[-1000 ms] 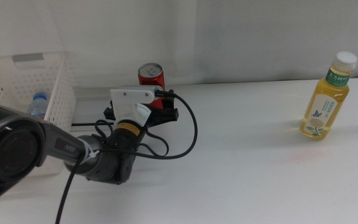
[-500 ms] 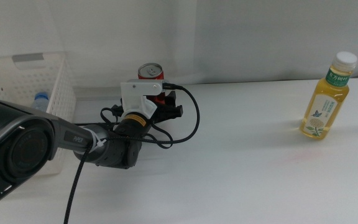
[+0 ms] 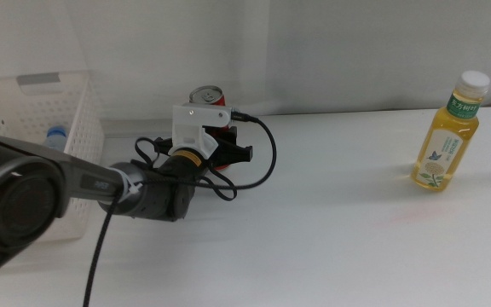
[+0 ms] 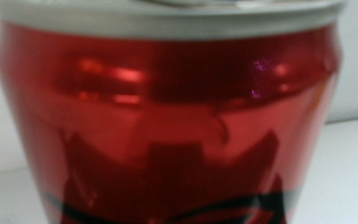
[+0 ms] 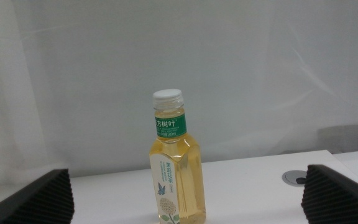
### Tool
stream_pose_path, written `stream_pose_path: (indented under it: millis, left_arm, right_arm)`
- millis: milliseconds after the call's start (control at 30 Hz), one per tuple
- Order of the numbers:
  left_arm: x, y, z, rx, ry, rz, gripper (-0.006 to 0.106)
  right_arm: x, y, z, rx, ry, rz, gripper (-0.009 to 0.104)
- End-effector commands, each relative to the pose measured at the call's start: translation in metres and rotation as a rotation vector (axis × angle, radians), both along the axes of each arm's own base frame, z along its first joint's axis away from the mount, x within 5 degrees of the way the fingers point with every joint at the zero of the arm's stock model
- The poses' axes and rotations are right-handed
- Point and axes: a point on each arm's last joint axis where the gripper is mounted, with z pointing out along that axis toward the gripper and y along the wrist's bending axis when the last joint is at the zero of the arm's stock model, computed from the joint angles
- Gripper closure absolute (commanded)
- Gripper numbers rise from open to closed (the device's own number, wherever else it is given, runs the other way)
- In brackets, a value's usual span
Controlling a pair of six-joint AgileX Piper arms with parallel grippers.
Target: Use arms to grab the bottles and put them into the dustbin to the left of the table.
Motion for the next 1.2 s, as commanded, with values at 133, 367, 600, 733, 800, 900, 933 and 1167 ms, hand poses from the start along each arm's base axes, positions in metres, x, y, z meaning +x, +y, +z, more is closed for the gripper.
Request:
stream_pose_path:
  millis: [133,367,600,733,800,900,933,1167]
  left_arm:
    - [-0.003,0.001,0.066,-0.006,-0.044,-0.021,0.103]
    - [-0.022,0.007,0.14,0.079,-0.085,-0.085,0.103]
    - [-0.052,0.035,0.211,0.093,-0.079,-0.093,0.103]
    - [-0.071,0.063,0.24,0.101,-0.026,-0.069,0.103]
    - [-0.08,0.079,0.251,0.104,0.002,-0.046,0.103]
    - [-0.094,0.107,0.267,0.108,0.052,0.002,0.103]
    - [-0.098,0.116,0.272,0.112,0.076,0.018,0.103]
    - [-0.111,0.174,0.283,0.081,0.298,0.207,0.103]
  right_arm:
    - [0.002,0.0,-0.014,-0.011,0.037,-0.008,-0.008]
    - [0.002,0.0,-0.014,-0.011,0.037,-0.008,-0.008]
    - [0.002,0.0,-0.013,-0.01,0.035,-0.009,-0.008]
    - [0.002,0.0,-0.013,-0.01,0.035,-0.009,-0.008]
    - [0.002,0.0,-0.013,-0.01,0.035,-0.009,-0.008]
    - [0.002,0.0,-0.013,-0.01,0.035,-0.009,-0.008]
    - [0.002,0.0,-0.013,-0.01,0.035,-0.009,-0.008]
    - [0.002,0.0,-0.013,-0.01,0.035,-0.009,-0.008]
